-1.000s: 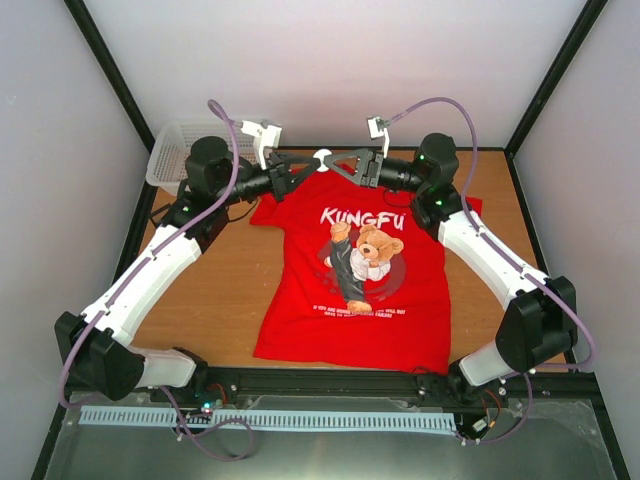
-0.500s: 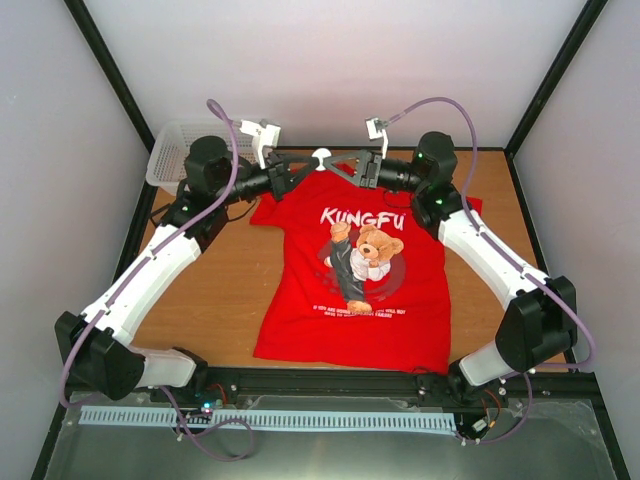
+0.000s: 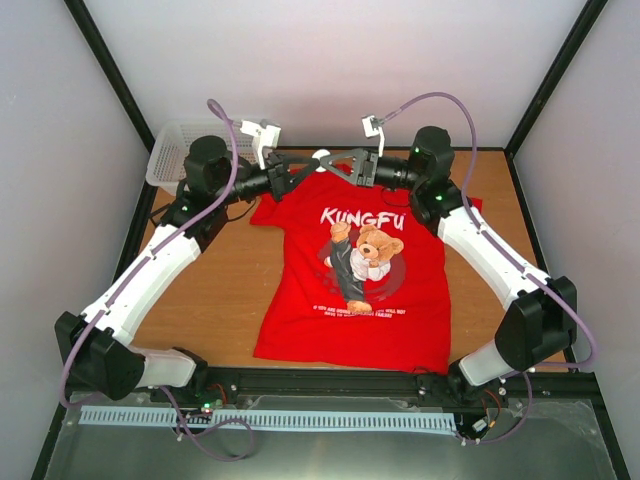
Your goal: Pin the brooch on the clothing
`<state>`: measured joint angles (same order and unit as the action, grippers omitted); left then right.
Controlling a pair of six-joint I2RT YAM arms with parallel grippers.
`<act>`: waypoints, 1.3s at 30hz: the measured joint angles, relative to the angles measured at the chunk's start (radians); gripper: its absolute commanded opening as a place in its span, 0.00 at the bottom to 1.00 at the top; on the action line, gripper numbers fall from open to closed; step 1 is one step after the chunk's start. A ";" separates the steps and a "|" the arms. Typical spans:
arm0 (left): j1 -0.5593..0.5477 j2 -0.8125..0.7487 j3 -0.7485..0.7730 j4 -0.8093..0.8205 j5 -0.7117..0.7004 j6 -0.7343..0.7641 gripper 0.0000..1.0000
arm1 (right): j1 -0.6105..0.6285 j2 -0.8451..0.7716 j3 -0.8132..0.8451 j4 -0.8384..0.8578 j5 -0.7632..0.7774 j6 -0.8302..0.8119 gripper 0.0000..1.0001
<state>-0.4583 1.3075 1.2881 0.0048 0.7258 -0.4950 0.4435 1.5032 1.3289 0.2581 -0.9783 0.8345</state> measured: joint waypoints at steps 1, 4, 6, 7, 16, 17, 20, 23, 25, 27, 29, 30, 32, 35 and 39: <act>0.000 0.000 0.000 -0.001 0.000 0.000 0.01 | 0.000 0.000 0.000 -0.002 0.000 -0.002 0.28; 0.001 0.000 0.000 -0.005 0.000 0.004 0.01 | 0.000 0.000 0.000 -0.007 0.000 -0.006 0.35; 0.001 -0.002 0.000 -0.005 -0.002 0.008 0.01 | 0.000 0.002 0.000 -0.005 -0.005 -0.009 0.42; 0.001 -0.006 -0.001 -0.005 -0.005 0.010 0.01 | 0.000 0.002 0.001 -0.002 -0.013 -0.017 0.46; -0.008 -0.086 -0.027 0.002 -0.069 0.076 0.01 | -0.017 -0.054 -0.019 -0.074 -0.063 -0.168 0.67; -0.008 -0.090 -0.027 0.002 -0.080 0.088 0.01 | -0.025 -0.069 -0.025 -0.086 -0.064 -0.187 0.68; -0.008 -0.093 -0.027 0.001 -0.116 0.117 0.01 | -0.058 -0.124 -0.035 -0.139 -0.061 -0.271 0.70; -0.008 -0.093 -0.027 -0.007 -0.151 0.148 0.01 | -0.076 -0.153 -0.035 -0.191 -0.041 -0.341 0.69; -0.008 -0.089 -0.019 -0.021 -0.183 0.179 0.01 | -0.077 -0.156 -0.035 -0.216 -0.021 -0.373 0.68; -0.009 -0.084 -0.015 -0.029 -0.222 0.224 0.01 | -0.077 -0.151 -0.035 -0.235 0.002 -0.396 0.68; -0.013 -0.082 -0.016 -0.035 -0.274 0.285 0.01 | -0.077 -0.143 -0.035 -0.245 0.020 -0.423 0.68; -0.017 -0.082 -0.016 -0.035 -0.306 0.324 0.01 | -0.077 -0.138 -0.035 -0.248 0.033 -0.438 0.68; -0.024 -0.081 -0.017 -0.035 -0.357 0.393 0.01 | -0.077 -0.126 -0.034 -0.254 0.048 -0.470 0.66; -0.027 -0.070 -0.015 -0.037 -0.373 0.489 0.01 | -0.077 -0.082 -0.002 -0.270 0.043 -0.503 0.51; -0.028 -0.023 0.026 -0.095 -0.246 0.560 0.01 | -0.077 -0.002 0.087 -0.294 -0.014 -0.575 0.37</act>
<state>-0.4862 1.2850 1.3140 -0.0902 0.4797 0.0647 0.3660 1.5013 1.4158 -0.0357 -0.9920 0.2592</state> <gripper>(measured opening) 0.033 0.494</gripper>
